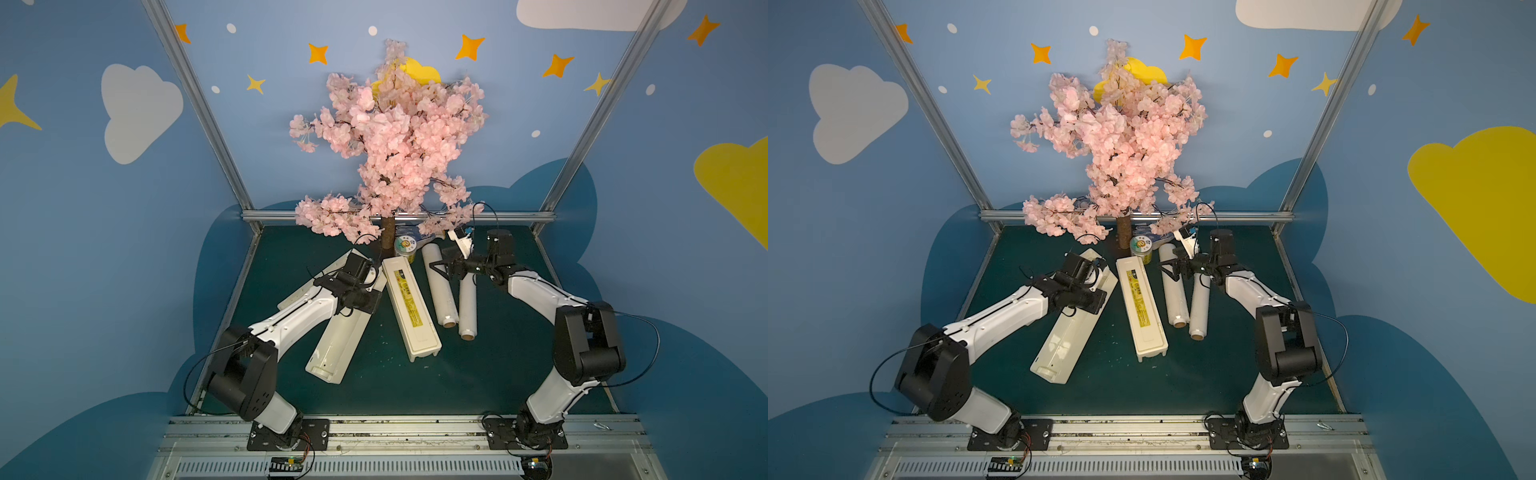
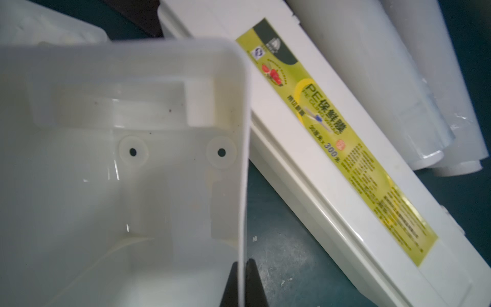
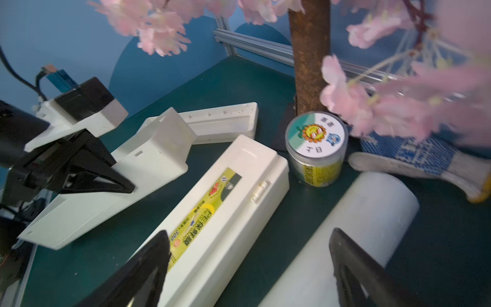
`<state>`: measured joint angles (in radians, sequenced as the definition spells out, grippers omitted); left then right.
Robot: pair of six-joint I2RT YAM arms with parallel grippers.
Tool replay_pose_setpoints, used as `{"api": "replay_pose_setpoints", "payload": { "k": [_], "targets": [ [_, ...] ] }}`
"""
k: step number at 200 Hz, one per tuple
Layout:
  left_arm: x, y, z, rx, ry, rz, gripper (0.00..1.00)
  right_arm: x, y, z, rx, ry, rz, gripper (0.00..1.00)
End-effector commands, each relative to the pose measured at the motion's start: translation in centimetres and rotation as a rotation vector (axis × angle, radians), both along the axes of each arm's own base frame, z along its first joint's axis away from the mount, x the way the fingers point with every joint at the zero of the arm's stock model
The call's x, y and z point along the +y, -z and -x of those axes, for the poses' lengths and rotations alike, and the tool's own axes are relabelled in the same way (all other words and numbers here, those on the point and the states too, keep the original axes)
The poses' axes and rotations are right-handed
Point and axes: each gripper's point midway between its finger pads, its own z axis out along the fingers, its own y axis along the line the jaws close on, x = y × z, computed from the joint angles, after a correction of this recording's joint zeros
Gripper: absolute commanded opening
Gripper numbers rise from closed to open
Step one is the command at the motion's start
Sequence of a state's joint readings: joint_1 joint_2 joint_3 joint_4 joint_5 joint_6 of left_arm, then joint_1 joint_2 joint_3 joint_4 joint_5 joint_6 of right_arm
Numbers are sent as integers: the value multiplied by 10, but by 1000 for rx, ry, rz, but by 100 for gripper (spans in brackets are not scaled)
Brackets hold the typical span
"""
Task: Put plastic wrap rolls into dispensers
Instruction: Place the plastic wrap cutting box at the center of the board.
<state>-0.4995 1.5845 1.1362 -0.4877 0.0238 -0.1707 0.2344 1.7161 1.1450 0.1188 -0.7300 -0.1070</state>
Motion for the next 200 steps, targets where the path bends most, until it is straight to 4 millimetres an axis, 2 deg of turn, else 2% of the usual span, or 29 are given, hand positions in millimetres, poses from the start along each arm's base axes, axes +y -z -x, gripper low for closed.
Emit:
{"api": "replay_pose_setpoints", "payload": {
  "k": [1, 26, 53, 78, 107, 132, 158, 180, 200],
  "targets": [
    [7, 12, -6, 85, -188, 0, 3, -33, 15, -15, 135, 291, 58, 93],
    [-5, 22, -16, 118, -240, -8, 3, -54, 33, -22, 241, 463, 108, 93],
    [-17, 38, -19, 163, -248, -21, 3, -58, 50, -15, 395, 503, 175, 93],
    [-25, 47, -27, 187, -263, -20, 3, -58, 68, -13, 492, 513, 223, 93],
    [-16, 54, -50, 177, -357, -89, 3, -60, 85, -18, 545, 568, 244, 93],
    [-21, 55, -67, 176, -429, -60, 10, -50, 95, -18, 588, 566, 261, 92],
    [-24, 57, -73, 175, -469, -34, 24, -34, 104, -14, 603, 548, 313, 93],
    [-18, 55, -72, 162, -492, -46, 46, -24, 112, -11, 608, 541, 345, 93],
    [-10, 45, -70, 127, -513, -56, 59, -21, 123, -11, 632, 550, 366, 93]
  ]
}}
